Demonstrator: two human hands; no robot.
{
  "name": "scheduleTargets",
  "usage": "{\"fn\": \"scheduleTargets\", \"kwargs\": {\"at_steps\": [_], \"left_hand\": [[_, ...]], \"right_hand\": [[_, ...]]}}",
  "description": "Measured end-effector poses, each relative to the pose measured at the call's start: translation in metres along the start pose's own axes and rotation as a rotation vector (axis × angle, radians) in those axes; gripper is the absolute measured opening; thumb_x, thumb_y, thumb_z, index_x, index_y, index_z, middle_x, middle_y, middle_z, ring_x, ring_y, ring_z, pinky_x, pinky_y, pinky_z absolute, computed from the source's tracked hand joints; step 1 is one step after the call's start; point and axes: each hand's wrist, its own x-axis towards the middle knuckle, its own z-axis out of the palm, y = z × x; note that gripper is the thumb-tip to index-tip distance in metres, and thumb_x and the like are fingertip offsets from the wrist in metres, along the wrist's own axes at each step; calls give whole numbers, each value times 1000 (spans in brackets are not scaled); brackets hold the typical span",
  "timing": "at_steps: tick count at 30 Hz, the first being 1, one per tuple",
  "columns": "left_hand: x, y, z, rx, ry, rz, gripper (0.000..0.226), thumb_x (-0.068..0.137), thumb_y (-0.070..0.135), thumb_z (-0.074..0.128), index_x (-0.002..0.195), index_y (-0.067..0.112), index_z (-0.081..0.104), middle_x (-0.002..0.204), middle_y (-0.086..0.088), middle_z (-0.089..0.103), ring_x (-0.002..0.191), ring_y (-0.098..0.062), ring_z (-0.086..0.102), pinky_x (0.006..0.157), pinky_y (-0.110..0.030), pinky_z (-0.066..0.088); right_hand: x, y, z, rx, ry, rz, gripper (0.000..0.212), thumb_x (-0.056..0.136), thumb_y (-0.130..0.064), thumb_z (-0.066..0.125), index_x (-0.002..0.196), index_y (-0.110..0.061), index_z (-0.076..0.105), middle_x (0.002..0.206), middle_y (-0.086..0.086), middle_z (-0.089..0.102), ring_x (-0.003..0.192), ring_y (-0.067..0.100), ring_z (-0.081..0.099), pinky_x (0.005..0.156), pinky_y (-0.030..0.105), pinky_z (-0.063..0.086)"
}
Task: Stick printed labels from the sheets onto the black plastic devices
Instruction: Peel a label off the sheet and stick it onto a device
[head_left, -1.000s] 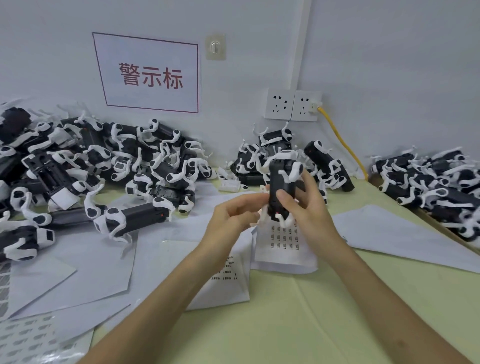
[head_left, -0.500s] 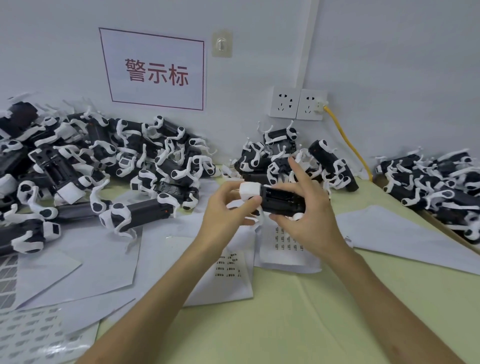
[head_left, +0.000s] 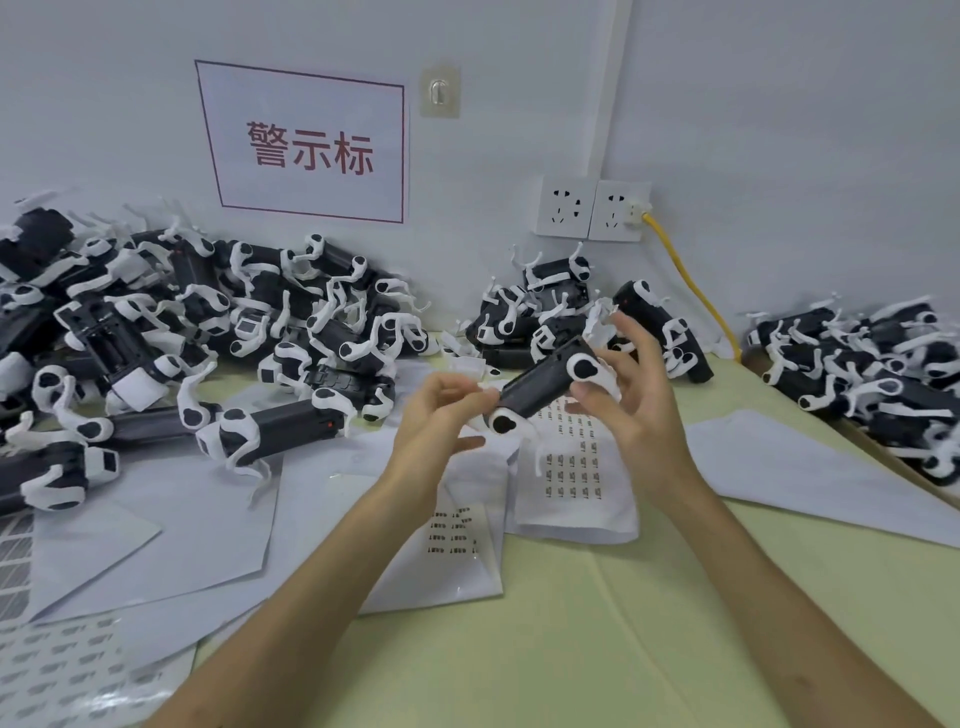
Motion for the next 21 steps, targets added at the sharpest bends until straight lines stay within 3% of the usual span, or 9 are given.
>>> {"fn": "scheduleTargets", "kwargs": {"at_steps": [2,4,6,9,11,12,16,19,21], "left_hand": [[-1,1,0,26,-66,32,23,89,30,75,107,18,67,105,0,67,83,-3,66,75,-28,56],[-3,4,-1,57,-189,11,38,82,47,72,112,23,70,114,-3,68,97,-12,65,73,-29,54],[-6,5,-2,135,-294,5,42,80,54,69,114,28,72,119,-6,70,107,-21,64,72,-28,53],[-8,3,2,112,-354,-30,35,82,40,72,113,22,73,111,-6,75,104,-27,70,74,-32,59],[-7,0,6,31,-349,-58,32,85,30,72,114,14,72,104,-10,76,94,-30,73,76,-37,61],[-7,-2,8,-6,-340,-66,29,90,25,72,116,11,70,105,-14,75,95,-32,73,77,-39,61],[-5,-6,9,-68,-301,-39,27,99,15,64,125,11,67,118,-12,74,107,-29,71,93,-44,58],[-6,-6,8,-96,-252,-14,28,97,17,67,125,18,66,113,-6,77,102,-20,74,80,-29,59],[-7,-7,9,-95,-215,2,31,95,17,69,126,20,64,109,-5,78,99,-19,75,78,-27,60]], "right_hand": [[0,2,0,91,-9,32,73,88,-11,70,152,-21,36,114,-23,69,104,6,69,85,46,61],[1,3,-1,169,-33,79,67,87,-13,71,147,-24,42,105,-8,73,88,20,72,73,37,60],[1,2,-3,173,-70,100,64,84,-17,72,142,-27,47,99,-2,74,83,24,72,69,31,57],[3,1,-3,69,-91,84,63,82,-22,74,140,-26,49,111,-12,73,103,8,69,83,25,54],[4,3,-4,-78,-53,58,62,81,-28,77,138,-27,52,122,-13,67,118,5,60,97,31,50],[4,3,-4,-112,-34,55,61,82,-30,78,137,-26,53,123,-8,65,118,7,60,99,34,50],[5,-1,-8,-21,76,50,47,82,-32,68,127,-23,63,104,-13,68,97,4,65,83,21,50],[7,-4,-10,68,168,58,28,83,-27,66,110,-24,71,96,-7,70,85,14,66,80,28,53],[7,-4,-10,124,153,79,16,83,-24,67,97,-19,73,90,1,71,77,16,63,78,32,53]]}}
